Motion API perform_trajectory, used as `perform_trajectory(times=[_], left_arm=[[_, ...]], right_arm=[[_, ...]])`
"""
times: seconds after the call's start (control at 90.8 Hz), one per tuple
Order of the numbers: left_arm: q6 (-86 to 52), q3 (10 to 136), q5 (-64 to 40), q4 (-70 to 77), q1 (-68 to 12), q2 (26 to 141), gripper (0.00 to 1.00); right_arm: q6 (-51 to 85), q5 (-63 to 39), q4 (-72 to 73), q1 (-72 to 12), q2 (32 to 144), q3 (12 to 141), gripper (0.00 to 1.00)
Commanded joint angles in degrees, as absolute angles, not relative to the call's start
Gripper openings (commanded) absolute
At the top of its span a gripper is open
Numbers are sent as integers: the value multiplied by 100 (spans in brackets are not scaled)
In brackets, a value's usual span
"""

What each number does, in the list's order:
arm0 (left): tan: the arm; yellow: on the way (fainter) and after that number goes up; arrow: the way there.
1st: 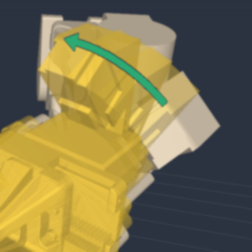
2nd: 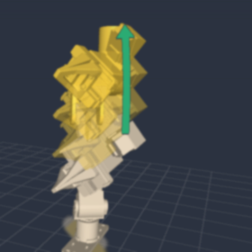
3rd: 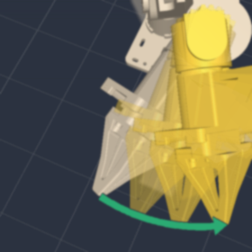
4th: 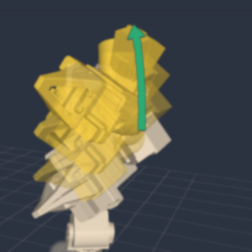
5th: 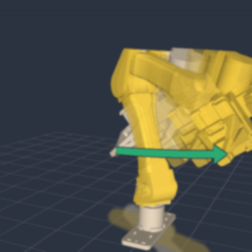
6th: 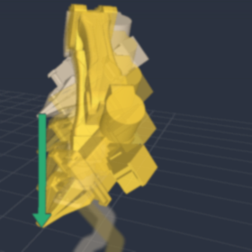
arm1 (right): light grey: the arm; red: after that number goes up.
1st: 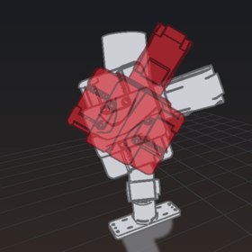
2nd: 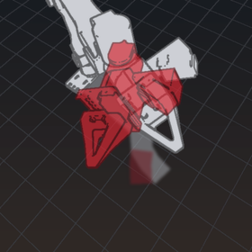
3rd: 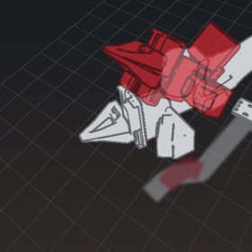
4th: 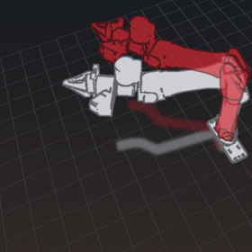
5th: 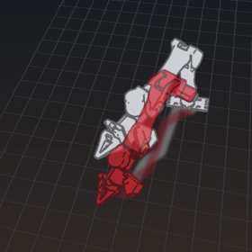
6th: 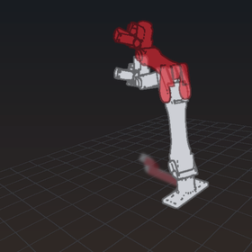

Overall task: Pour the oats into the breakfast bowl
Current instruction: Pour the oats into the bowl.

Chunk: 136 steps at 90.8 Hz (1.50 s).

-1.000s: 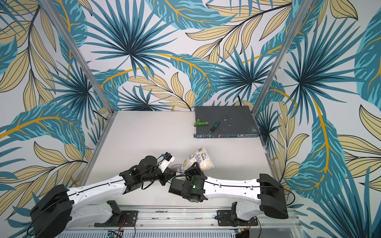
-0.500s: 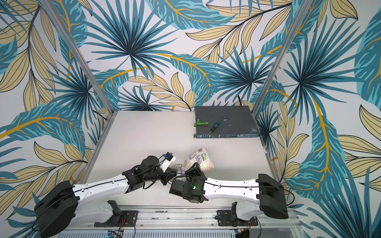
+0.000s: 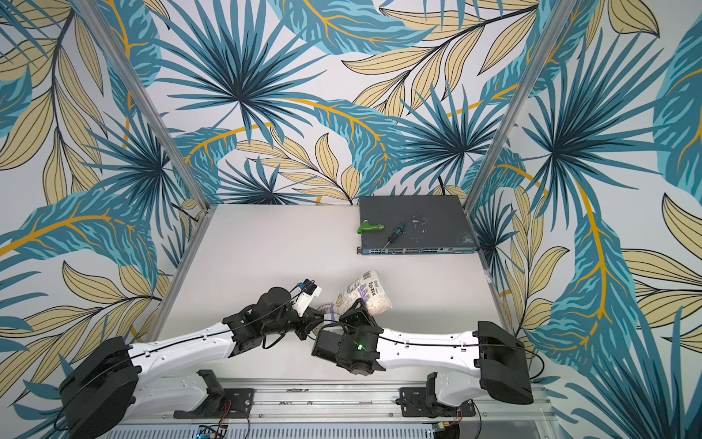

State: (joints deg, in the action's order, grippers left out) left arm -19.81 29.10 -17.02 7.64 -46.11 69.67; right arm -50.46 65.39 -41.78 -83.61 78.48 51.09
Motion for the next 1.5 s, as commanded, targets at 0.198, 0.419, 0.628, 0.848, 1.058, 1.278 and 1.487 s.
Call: perform_trajectory(times=[0.198,0.419,0.628,0.848,1.058,1.278,1.487], left_arm=[[-2170,2693,-1154,821,-4526,6952,0],[-2166,2731,-1204,837,-4519,7136,0],[-2147,2731,-1221,844,-4520,7192,0],[-2162,2798,-1287,878,-4524,7335,0],[-2139,2782,-1131,770,-4521,7125,0],[-2085,2777,-1018,633,-4524,6874,0],[-2131,2777,-954,683,-4523,6874,0]], right_arm=[[-5176,7391,-4281,-8458,7398,5093,0],[-5259,7405,-4201,-8472,7450,5159,0],[-5248,7418,-4262,-8498,7498,5333,0],[-5284,7401,-4272,-8532,7642,5544,0],[-5203,7378,-4331,-8550,7588,5379,0],[-5117,7333,-4350,-8550,7358,4936,0],[-5014,7302,-4505,-8551,7144,4748,0]])
